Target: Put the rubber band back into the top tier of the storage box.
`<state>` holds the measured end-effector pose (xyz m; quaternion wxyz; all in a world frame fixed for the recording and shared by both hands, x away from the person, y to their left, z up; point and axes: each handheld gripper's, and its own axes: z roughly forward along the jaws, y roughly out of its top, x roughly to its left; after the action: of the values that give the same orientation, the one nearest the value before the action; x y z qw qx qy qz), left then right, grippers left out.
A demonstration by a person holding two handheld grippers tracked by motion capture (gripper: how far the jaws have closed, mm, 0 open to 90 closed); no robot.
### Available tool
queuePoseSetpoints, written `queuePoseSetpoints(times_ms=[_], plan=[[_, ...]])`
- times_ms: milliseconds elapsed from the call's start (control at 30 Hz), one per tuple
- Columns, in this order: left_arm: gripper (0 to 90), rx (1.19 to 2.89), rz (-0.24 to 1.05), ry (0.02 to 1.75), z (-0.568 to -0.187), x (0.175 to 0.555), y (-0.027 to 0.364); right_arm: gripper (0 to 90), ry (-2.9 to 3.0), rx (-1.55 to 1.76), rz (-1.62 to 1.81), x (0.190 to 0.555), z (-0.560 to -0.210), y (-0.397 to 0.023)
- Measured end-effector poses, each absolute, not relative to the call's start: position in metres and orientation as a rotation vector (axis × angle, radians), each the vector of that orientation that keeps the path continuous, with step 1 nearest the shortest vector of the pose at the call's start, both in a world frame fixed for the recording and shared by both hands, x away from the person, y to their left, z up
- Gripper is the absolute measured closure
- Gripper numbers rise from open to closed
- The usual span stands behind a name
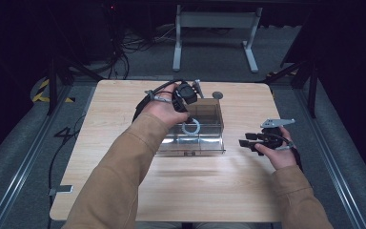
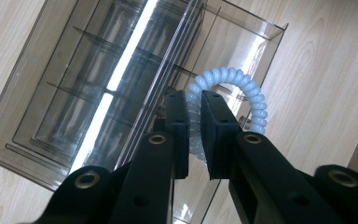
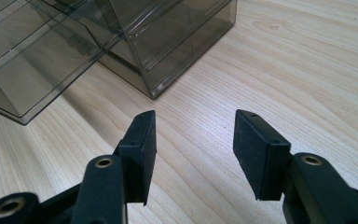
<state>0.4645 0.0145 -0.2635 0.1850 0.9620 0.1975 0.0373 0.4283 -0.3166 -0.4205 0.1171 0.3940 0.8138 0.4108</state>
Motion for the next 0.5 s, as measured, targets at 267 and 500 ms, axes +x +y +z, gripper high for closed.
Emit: queuePoseSetpoints(times_ms=[267,500], plan=[[82.3,2.704,0.096,0.566,-0.275,0.468,0.014,50.8,2.383,1.150,1.203,0.428,-0.421,-0.316],[82.3,2.709,0.086,0.594,-0.287,0.473,0.014,50.8,2.383,1.153,1.203,0.429,-0.421,-0.315]])
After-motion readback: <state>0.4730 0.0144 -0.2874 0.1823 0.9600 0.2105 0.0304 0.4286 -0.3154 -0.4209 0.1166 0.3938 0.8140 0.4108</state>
